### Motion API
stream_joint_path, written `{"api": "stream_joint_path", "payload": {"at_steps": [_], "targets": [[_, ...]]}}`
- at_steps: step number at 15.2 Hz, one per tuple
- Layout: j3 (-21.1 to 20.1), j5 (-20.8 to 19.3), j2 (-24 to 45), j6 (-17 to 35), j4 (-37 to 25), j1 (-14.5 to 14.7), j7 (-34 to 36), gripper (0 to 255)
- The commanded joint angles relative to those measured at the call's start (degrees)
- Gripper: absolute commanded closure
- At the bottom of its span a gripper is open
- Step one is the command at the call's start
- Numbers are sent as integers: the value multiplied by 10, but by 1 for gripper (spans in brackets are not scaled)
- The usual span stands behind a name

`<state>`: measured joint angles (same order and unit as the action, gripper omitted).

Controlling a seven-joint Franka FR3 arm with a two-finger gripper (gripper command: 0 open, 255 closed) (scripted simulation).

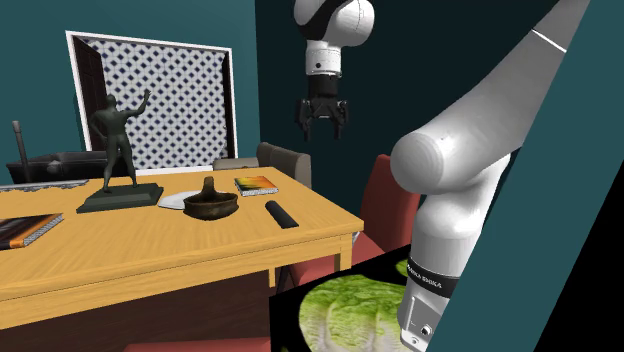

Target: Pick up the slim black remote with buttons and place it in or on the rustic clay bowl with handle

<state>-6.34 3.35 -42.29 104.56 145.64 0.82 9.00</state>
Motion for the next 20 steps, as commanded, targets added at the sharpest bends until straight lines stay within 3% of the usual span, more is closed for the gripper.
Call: {"api": "stream_joint_path", "payload": {"at_steps": [1, 8, 14, 20], "targets": [[-23, 9, 22, 32, 12, 3, 30, 0], [-108, 27, 128, 149, 31, 9, 142, 0], [-180, 1, 257, 245, 10, -3, 255, 0], [-187, -12, 290, 293, 27, -9, 269, 0]]}}
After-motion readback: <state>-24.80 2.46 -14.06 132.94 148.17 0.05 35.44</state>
